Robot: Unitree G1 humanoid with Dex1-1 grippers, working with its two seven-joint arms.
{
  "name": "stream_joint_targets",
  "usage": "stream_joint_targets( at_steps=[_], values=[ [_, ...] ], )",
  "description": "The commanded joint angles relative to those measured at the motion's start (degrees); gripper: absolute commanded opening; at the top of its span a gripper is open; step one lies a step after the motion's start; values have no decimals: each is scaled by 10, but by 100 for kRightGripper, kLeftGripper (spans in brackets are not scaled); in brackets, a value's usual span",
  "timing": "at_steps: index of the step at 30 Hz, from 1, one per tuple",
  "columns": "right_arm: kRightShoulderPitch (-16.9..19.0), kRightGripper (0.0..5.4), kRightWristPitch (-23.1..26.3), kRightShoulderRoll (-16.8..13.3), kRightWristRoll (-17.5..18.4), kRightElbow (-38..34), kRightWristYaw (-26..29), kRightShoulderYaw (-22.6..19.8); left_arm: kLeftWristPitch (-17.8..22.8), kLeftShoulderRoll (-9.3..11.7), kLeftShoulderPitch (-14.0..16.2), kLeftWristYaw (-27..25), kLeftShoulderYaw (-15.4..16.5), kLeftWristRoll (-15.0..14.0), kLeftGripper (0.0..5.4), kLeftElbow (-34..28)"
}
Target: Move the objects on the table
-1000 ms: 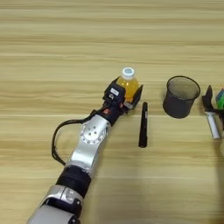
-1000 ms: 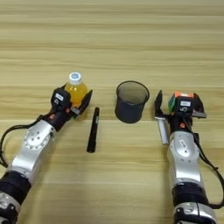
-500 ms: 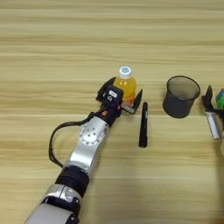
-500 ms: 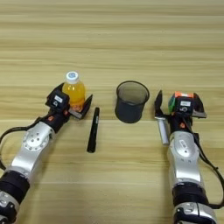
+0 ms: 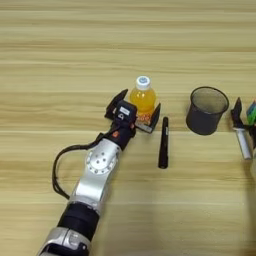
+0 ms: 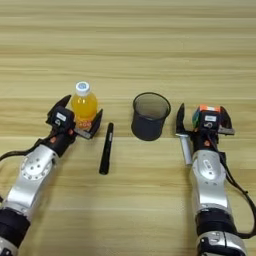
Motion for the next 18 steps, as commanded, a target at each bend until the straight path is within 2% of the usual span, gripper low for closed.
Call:
stream_joint_targets(
  at_steps=[1, 10, 18],
  values=[
    [-6, 540, 7, 3, -2, -6, -4, 4, 34, 8, 36, -4, -5, 0, 537, -59],
    [-6, 540, 9, 6, -3, -11, -10, 9, 90, 23, 121, -19, -24, -8, 537, -181],
    [-7, 540, 11, 11, -6, -17, -17, 14, 108, 35, 193, -33, -60, -2, 537, -218]
  ],
)
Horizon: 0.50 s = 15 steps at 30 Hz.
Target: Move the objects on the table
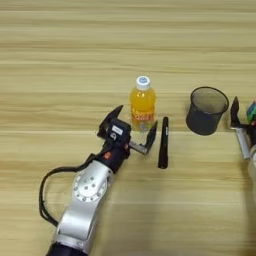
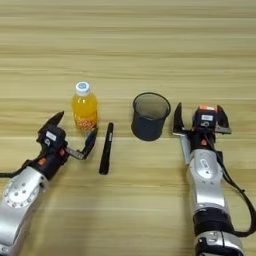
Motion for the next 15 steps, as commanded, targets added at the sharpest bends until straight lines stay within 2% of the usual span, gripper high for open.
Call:
stream_joint_targets(
  at_steps=[1, 9, 15],
  values=[
    [-7, 540, 11, 5, -3, -11, -7, 4, 13, 12, 35, -7, -17, 1, 537, -24],
    [-8, 540, 14, 8, -6, -14, -13, 8, 16, 26, 108, -17, -72, 10, 537, -51],
    [-11, 540, 16, 11, -8, -15, -16, 9, 19, 32, 128, -18, -101, 14, 537, -57]
  ],
)
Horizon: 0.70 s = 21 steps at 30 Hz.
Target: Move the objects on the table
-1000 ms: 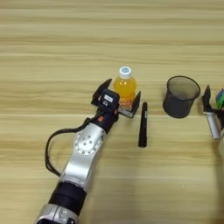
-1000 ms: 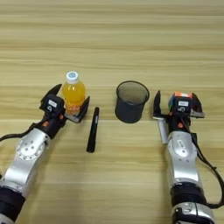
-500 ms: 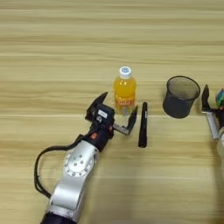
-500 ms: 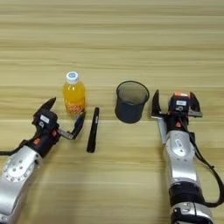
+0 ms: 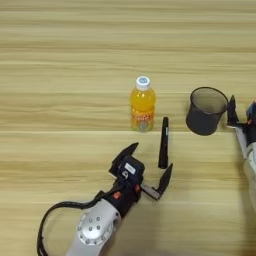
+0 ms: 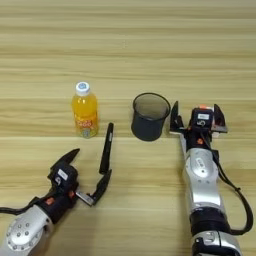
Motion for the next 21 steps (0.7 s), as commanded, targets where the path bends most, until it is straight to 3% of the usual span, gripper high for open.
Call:
stream_joint_targets(
  at_steps=[1, 7, 17, 21],
  values=[
    [-11, 540, 11, 4, -3, -5, -6, 3, 11, 7, 7, -1, -18, 11, 537, -5],
    [-13, 540, 13, 7, -6, -6, -10, 4, 8, 10, 3, 0, -28, 12, 537, 8],
    [-9, 540, 17, 13, -10, -18, -15, 7, 3, -2, -64, 29, -20, 50, 537, 120],
    [-8, 540, 18, 14, -11, -22, -16, 8, -3, -10, -77, 37, -24, 58, 537, 150]
  ],
)
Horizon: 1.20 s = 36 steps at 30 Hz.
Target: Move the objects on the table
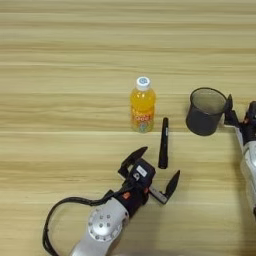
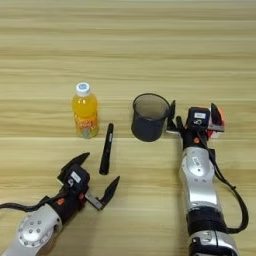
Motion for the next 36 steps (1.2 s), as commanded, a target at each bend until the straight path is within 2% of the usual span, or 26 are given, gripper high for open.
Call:
stream_joint_targets(
  at_steps=[1, 14, 29, 36],
  values=[
    [-7, 540, 11, 3, -2, -10, -6, 2, 10, -1, -1, 10, -4, 18, 537, 49],
    [-5, 540, 15, 6, -2, -19, -12, 7, -6, -2, -10, 17, 1, 20, 537, 77],
    [-5, 540, 14, 6, -2, -20, -13, 7, -2, -18, -38, 35, 25, 13, 537, 151],
    [-4, 540, 14, 6, -2, -23, -13, 7, -3, -20, -42, 38, 31, 16, 537, 162]
  ],
)
